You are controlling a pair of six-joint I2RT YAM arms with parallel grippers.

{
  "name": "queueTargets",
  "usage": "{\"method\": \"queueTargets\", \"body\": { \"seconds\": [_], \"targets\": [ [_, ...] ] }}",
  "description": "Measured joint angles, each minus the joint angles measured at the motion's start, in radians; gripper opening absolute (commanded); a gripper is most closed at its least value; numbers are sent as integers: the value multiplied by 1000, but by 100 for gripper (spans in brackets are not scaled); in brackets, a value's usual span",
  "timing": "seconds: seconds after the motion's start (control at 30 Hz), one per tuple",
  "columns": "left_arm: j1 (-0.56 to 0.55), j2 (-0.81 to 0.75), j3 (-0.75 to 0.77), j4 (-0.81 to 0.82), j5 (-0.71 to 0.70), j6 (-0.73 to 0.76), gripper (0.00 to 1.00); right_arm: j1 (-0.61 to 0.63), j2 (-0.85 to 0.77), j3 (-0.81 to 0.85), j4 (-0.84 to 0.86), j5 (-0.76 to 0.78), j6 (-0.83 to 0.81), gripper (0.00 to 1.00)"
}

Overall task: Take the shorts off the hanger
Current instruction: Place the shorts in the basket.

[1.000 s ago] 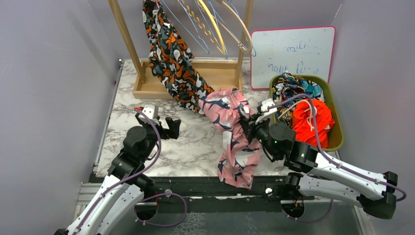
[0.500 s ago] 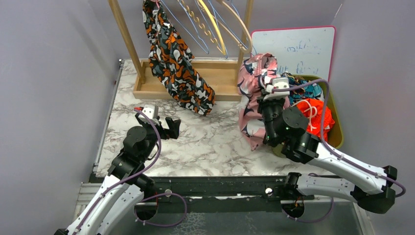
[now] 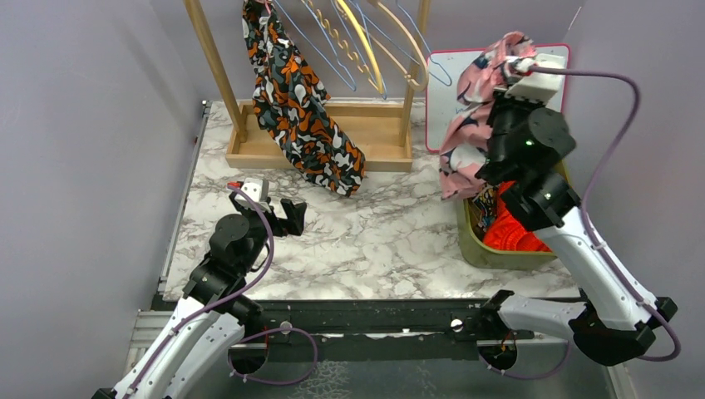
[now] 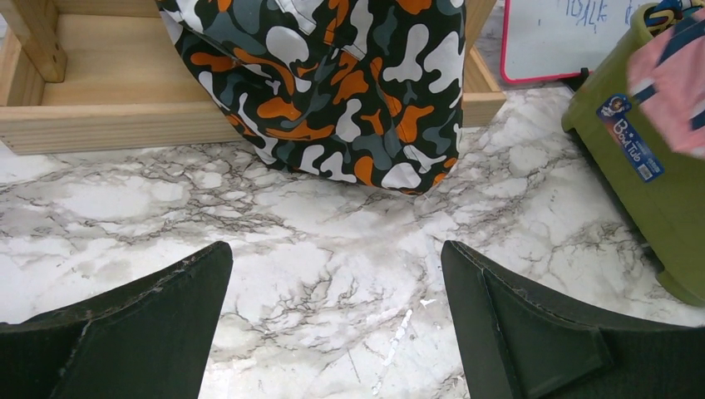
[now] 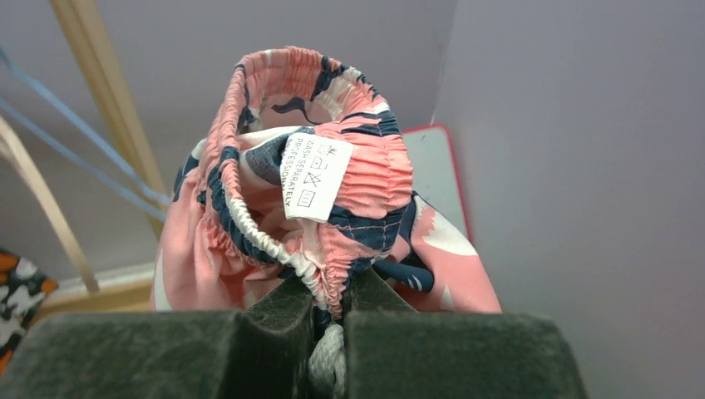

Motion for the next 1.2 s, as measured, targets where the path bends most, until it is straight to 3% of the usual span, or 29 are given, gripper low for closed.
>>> {"method": "queueTargets", "body": {
  "seconds": [0.23,0.4,0.7,0.93,1.2],
  "targets": [
    [0,0,0,0,-4,-1,99,-6,-78,15,238,51,-256,1],
    [0,3,0,0,-4,-2,99,-48,-124,-89,239,85,-266,1],
    [0,3,0,-1,-4,-5,99,-441,18,-140,-190,-95,154,1],
    [0,3,0,-1,-3,-5,99,-455,57,-345,-346,-232,451,4],
    [0,-4,0,-2,-4,-5,99,-484,125,-509,-363,-220,666,9]
  ]
}}
